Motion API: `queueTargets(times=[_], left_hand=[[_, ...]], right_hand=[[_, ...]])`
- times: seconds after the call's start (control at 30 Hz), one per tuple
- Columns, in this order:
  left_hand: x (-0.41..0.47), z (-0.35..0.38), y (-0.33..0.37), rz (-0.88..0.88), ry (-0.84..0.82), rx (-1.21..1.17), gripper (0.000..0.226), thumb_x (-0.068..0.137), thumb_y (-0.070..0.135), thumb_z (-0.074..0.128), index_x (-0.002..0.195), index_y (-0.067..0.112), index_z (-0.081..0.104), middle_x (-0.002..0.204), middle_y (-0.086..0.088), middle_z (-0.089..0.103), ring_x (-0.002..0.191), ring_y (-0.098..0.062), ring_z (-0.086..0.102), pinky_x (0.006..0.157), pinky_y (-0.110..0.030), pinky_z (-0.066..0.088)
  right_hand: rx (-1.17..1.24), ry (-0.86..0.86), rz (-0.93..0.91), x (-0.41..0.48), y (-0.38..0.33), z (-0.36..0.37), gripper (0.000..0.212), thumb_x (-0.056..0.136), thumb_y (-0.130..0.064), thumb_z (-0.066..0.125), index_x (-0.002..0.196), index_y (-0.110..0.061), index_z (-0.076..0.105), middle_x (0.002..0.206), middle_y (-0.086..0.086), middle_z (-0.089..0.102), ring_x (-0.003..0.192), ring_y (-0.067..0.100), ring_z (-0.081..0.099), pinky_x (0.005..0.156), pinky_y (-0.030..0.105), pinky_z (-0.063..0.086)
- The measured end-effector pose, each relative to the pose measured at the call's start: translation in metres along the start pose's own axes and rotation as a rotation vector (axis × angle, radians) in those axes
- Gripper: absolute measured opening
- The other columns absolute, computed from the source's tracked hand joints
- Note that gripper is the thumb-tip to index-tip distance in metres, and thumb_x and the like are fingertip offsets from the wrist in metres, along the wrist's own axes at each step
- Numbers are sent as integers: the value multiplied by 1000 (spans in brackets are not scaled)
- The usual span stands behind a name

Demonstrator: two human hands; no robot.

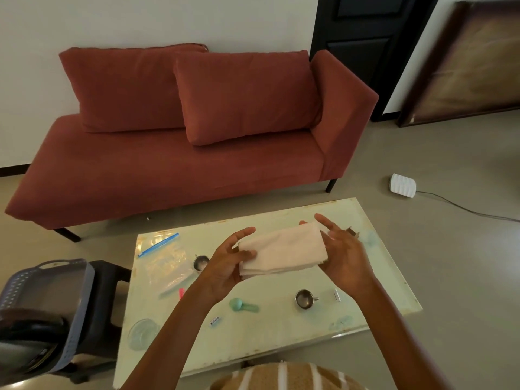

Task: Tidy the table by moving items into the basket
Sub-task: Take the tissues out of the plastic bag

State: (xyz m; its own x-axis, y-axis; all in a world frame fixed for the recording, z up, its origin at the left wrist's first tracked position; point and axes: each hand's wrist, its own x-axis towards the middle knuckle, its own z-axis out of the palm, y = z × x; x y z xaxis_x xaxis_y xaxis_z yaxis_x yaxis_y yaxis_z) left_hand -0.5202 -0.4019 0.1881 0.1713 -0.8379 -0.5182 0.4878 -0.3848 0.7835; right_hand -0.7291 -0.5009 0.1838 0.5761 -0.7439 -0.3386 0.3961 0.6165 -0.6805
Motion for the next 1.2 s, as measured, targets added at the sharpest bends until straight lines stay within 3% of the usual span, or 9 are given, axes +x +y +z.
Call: queueTargets(times=[0.07,0.17,0.27,0.37,0.43,0.53,0.7,1.03,1.2], left_hand=[[5,3,-3,-11,-27,-75,46,83,-8,53,117,23,60,100,-4,58,81,-18,58,57,-25,57],[16,12,-12,-31,-11,-77,44,83,-8,53,112,24,62,105,-5,57,84,-18,58,60,-25,57],[29,25,-24,-63,35,-60,42,84,-8,53,112,23,61,109,-5,56,86,-20,58,61,-25,57],[45,44,-39,-134,56,-82,44,83,-8,55,117,21,59,111,-9,57,87,-22,60,61,-27,59],[59,61,-49,-211,62,-105,47,81,-9,57,120,19,56,114,-14,56,87,-27,62,63,-32,60],[84,94,-66,-362,82,-148,50,81,-11,58,122,15,51,108,-18,57,80,-32,65,68,-37,60],[150,152,-101,-491,185,-190,54,82,-7,61,125,18,41,95,-18,61,59,-23,68,51,-26,57],[315,212,-205,-379,395,87,28,89,10,53,100,19,29,70,-8,57,51,-14,51,46,-20,43],[371,207,-244,-450,452,-13,11,90,13,55,82,16,48,68,-5,56,50,-12,50,46,-20,41]], right_hand=[[89,-24,67,-3,6,-2,50,79,-42,56,122,-16,54,111,10,66,96,25,65,69,32,56],[7,-16,147,-3,14,-9,52,87,-51,39,123,-16,55,118,14,64,105,31,63,80,43,55],[-66,75,161,-2,10,-21,42,88,-38,47,124,-16,53,122,15,60,110,33,59,77,43,57],[-145,273,142,7,2,-47,35,85,-5,57,120,-3,53,115,18,57,98,30,61,65,36,59],[-138,382,145,14,-6,-68,34,84,3,55,118,1,53,110,19,58,93,30,61,60,33,59],[-164,479,191,24,-21,-105,27,85,5,53,111,0,55,102,17,59,89,29,60,55,30,58],[-346,567,248,58,-50,-183,28,85,0,57,112,-4,54,98,13,56,88,28,57,61,32,53],[-552,679,298,200,-67,-338,22,78,9,52,97,-1,57,87,14,51,69,23,51,46,26,45],[-764,719,260,259,-51,-379,26,77,1,62,98,-10,53,88,17,60,55,19,59,38,18,43]])
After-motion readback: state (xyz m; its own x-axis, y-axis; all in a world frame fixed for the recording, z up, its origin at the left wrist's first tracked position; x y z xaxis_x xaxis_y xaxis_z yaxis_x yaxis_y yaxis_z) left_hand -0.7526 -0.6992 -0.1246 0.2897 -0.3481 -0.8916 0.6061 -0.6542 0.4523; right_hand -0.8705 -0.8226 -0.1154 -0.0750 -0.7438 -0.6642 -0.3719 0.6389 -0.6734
